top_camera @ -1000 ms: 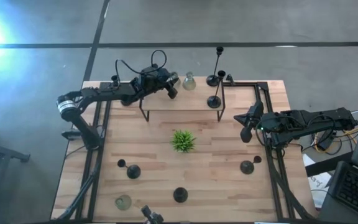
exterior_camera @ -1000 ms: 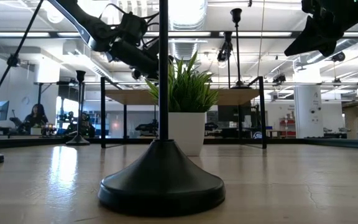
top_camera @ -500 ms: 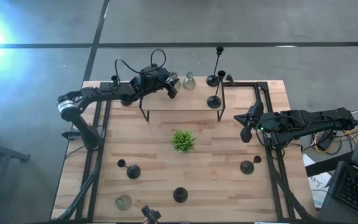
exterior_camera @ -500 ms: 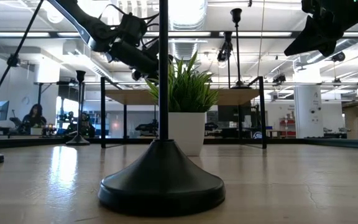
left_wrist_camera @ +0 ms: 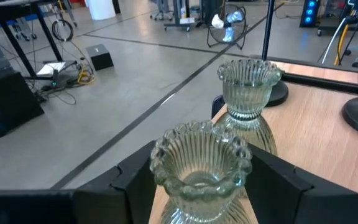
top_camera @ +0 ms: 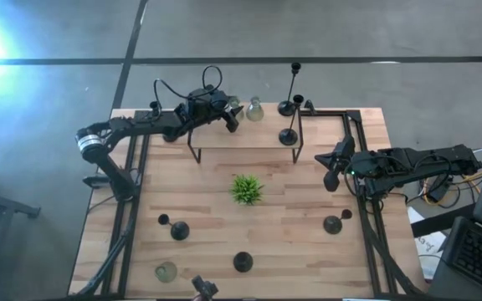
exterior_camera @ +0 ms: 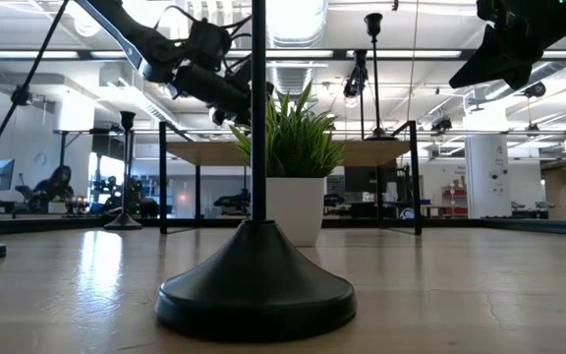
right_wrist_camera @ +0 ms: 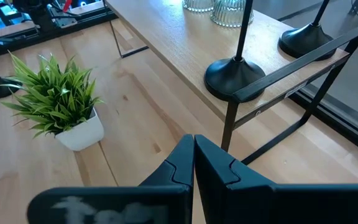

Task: Pick & Place candle stick holders
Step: Put the top transparent glass candle holder on the shelf

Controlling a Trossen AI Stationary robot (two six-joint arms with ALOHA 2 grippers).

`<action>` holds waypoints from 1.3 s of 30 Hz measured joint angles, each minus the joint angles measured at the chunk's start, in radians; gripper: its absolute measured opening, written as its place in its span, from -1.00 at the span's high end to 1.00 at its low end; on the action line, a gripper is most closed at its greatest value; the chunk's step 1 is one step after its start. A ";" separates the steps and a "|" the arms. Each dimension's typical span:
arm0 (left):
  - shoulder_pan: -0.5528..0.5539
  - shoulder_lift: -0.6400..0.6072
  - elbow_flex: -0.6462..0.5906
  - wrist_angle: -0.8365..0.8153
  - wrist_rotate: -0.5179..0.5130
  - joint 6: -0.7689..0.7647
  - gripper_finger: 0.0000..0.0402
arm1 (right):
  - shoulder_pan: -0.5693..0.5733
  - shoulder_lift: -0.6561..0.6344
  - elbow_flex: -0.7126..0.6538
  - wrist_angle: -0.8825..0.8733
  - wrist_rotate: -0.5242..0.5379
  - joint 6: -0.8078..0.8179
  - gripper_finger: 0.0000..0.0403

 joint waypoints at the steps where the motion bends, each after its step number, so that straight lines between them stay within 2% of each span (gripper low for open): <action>1: 0.000 0.000 0.000 0.000 0.001 0.000 -0.08 | 0.000 0.000 0.000 0.000 0.000 0.000 0.96; 13: 0.022 0.000 0.000 0.000 0.003 0.042 -0.08 | 0.000 0.000 0.000 -0.001 0.000 0.003 0.96; 25: 0.047 0.000 0.000 0.014 0.080 0.042 -0.09 | 0.000 0.000 0.000 -0.001 0.000 0.003 0.96; 31: 0.048 0.001 0.000 0.016 0.081 0.042 -0.09 | 0.000 0.000 0.000 -0.001 0.000 0.003 0.96; 39: 0.053 0.064 0.008 0.060 0.131 0.045 -0.09 | 0.000 0.000 0.000 -0.001 -0.003 0.011 0.96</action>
